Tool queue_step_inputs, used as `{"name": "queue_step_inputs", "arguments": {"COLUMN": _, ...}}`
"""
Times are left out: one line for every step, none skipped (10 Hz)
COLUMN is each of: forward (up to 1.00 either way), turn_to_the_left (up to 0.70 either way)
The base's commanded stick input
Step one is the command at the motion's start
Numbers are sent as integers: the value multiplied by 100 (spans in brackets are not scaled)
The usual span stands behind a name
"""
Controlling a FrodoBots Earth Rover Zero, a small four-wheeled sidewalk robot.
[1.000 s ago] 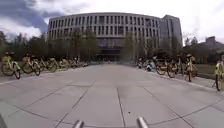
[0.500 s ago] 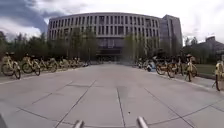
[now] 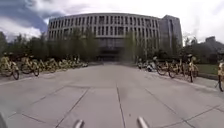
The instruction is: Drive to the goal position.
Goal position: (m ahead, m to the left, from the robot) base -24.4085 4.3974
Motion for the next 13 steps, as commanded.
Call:
{"name": "queue_step_inputs", "arguments": {"forward": 70, "turn_to_the_left": 21}}
{"name": "queue_step_inputs", "arguments": {"forward": 70, "turn_to_the_left": 34}}
{"name": "queue_step_inputs", "arguments": {"forward": 70, "turn_to_the_left": 35}}
{"name": "queue_step_inputs", "arguments": {"forward": 70, "turn_to_the_left": 35}}
{"name": "queue_step_inputs", "arguments": {"forward": 70, "turn_to_the_left": 29}}
{"name": "queue_step_inputs", "arguments": {"forward": 70, "turn_to_the_left": 5}}
{"name": "queue_step_inputs", "arguments": {"forward": 70, "turn_to_the_left": 0}}
{"name": "queue_step_inputs", "arguments": {"forward": 70, "turn_to_the_left": 0}}
{"name": "queue_step_inputs", "arguments": {"forward": 70, "turn_to_the_left": 0}}
{"name": "queue_step_inputs", "arguments": {"forward": 70, "turn_to_the_left": 0}}
{"name": "queue_step_inputs", "arguments": {"forward": 17, "turn_to_the_left": 9}}
{"name": "queue_step_inputs", "arguments": {"forward": 0, "turn_to_the_left": 33}}
{"name": "queue_step_inputs", "arguments": {"forward": 0, "turn_to_the_left": 55}}
